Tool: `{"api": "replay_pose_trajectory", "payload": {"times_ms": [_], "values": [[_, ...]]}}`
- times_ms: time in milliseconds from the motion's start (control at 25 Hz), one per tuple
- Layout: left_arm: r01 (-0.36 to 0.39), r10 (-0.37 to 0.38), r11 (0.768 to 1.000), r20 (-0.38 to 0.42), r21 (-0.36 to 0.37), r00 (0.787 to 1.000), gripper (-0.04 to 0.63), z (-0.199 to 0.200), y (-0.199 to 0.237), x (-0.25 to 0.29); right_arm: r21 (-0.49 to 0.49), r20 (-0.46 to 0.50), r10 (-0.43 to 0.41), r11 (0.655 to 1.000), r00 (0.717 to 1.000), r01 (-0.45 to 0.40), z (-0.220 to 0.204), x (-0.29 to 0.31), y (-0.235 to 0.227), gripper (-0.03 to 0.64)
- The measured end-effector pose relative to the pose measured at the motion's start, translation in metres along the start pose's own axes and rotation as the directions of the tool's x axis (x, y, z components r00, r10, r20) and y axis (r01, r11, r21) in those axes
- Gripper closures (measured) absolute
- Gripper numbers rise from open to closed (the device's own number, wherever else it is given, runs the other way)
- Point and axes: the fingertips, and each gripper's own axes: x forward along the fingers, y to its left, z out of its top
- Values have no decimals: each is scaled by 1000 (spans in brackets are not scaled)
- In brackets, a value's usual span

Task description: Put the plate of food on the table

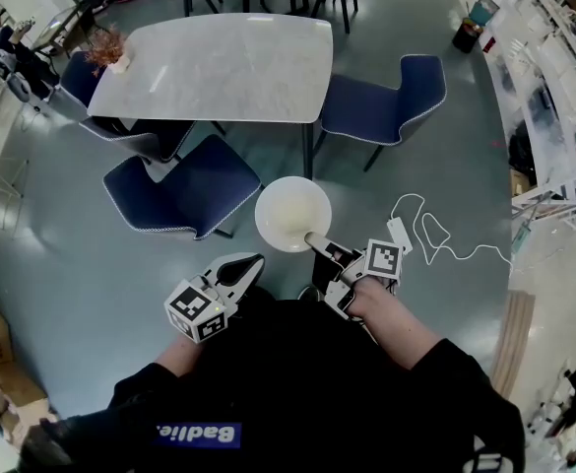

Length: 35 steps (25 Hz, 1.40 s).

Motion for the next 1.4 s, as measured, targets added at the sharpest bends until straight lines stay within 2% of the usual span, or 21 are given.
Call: {"api": "replay_pose_trajectory", "payload": {"times_ms": [280, 560, 960, 1400], "values": [[-2, 2, 1000, 8, 2, 1000, 588, 12, 19, 12, 9, 11, -8, 1000, 1000, 8, 25, 10, 1, 598], [43, -43, 999, 16, 8, 999, 588, 27, 64, 30, -6, 41, -27, 1000, 999, 27, 54, 44, -1, 598], [126, -126, 992, 17, 21, 992, 588, 88, 180, 58, 13, 94, -27, 1000, 995, 26, 115, 144, 14, 598], [171, -172, 984, 11, 56, 985, 589, 129, 271, 64, 27, 173, -28, 999, 984, 24, 165, 226, 28, 598]]}}
